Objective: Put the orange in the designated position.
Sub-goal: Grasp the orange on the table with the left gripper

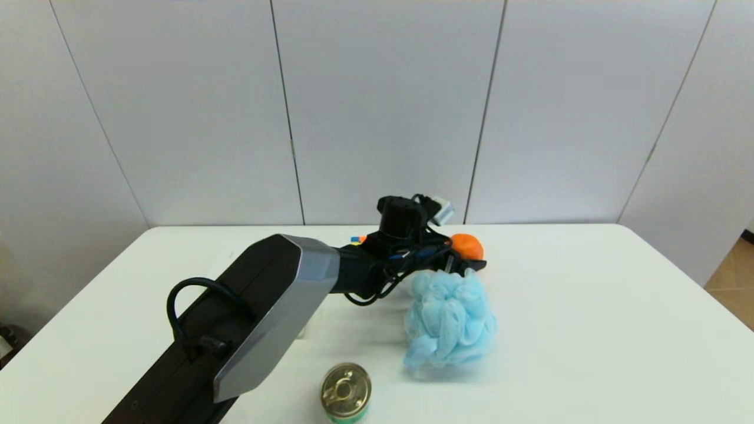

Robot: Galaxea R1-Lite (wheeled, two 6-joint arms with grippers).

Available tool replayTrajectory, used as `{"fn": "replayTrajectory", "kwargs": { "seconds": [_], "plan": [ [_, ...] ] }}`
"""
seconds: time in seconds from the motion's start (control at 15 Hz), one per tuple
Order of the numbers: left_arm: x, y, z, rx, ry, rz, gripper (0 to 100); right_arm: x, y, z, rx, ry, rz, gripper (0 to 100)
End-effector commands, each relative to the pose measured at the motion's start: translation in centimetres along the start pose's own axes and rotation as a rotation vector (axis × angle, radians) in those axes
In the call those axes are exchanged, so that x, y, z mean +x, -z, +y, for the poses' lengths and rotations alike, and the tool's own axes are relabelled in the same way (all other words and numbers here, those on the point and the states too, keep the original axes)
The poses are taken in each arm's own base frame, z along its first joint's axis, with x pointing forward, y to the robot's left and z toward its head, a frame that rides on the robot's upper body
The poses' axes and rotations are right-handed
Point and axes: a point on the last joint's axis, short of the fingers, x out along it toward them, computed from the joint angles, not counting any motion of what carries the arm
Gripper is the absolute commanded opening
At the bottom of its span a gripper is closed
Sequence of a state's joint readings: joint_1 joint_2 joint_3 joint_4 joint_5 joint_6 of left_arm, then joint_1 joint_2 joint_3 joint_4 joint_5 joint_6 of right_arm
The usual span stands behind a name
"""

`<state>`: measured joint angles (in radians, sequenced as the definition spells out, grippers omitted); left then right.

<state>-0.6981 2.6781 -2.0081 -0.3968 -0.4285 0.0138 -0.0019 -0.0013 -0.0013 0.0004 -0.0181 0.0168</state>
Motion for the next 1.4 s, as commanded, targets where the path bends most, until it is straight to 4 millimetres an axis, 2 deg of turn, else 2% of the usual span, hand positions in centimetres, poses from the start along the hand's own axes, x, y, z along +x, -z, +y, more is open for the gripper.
{"fn": "replayTrajectory", "kwargs": {
  "seconds": [0.07,0.6,0.67,1.2,1.4],
  "plan": [
    [0.17,0.41,0.07,-0.004,0.002,0.001,100,0.00,-0.01,0.00,0.000,0.000,-0.001,100],
    [0.16,0.41,0.16,0.003,0.001,-0.005,100,0.00,-0.01,0.00,0.000,0.000,-0.001,100],
    [0.16,0.30,0.17,0.008,-0.001,-0.014,0,0.01,0.03,0.00,0.000,0.000,0.001,100],
    [0.23,0.37,0.10,0.003,0.001,-0.014,0,0.00,-0.01,0.00,0.000,0.000,-0.001,100],
    [-0.03,-0.22,0.09,0.006,-0.001,-0.024,0,0.00,-0.01,0.00,0.000,0.001,-0.001,100]
  ]
}}
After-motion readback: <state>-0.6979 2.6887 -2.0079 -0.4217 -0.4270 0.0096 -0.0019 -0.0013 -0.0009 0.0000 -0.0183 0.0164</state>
